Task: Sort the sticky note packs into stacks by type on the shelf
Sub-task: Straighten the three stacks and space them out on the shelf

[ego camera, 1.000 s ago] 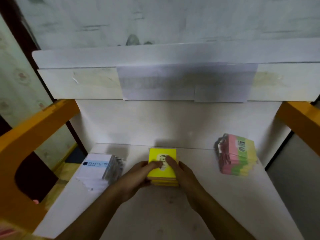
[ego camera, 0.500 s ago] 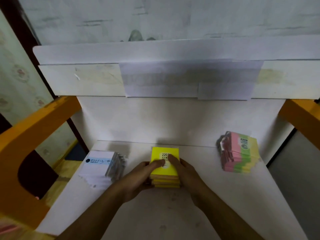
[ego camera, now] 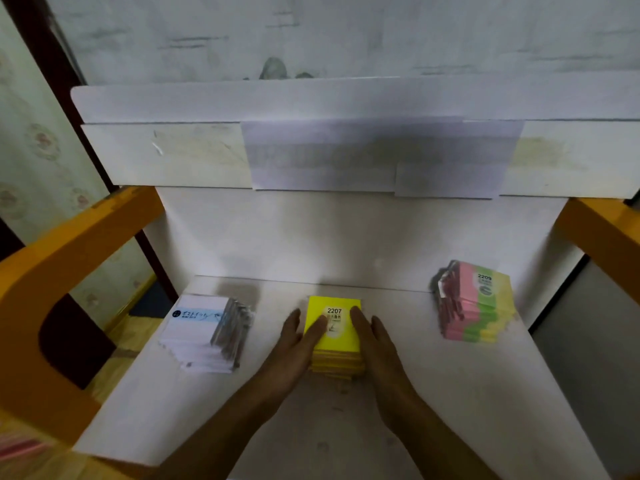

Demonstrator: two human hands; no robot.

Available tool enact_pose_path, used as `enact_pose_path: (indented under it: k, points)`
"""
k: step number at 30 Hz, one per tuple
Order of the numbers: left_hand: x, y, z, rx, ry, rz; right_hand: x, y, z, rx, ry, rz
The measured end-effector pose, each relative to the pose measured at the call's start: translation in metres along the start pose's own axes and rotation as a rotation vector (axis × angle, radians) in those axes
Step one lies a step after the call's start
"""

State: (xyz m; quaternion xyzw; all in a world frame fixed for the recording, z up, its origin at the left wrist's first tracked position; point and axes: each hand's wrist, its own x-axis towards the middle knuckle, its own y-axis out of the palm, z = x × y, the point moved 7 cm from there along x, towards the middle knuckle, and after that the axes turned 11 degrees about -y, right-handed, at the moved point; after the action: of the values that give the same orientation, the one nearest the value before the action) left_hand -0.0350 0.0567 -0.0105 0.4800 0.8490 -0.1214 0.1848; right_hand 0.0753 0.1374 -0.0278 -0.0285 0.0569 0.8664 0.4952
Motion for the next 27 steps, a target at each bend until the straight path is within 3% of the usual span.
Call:
enact_pose_path:
  k: [3,7,16,21,27]
  points:
    - [-0.008,0.000,-0.005,-0.059,0.174,-0.071,-0.009,0.000,0.007,0.030,-0.155,0.038]
    - [-0.006,0.007,-0.001,-0.108,0.233,-0.112,-0.012,0.014,0.002,-0.008,-0.228,0.043]
    - [0.002,0.004,0.017,-0.264,0.154,-0.131,-0.007,0.010,-0.018,-0.027,-0.225,0.052]
    - [0.006,0.020,0.021,-0.331,0.109,0.075,0.000,0.019,-0.040,0.101,-0.174,0.002]
    - [0.010,0.012,0.021,-0.290,0.143,0.067,-0.006,0.021,-0.023,0.092,-0.197,0.033]
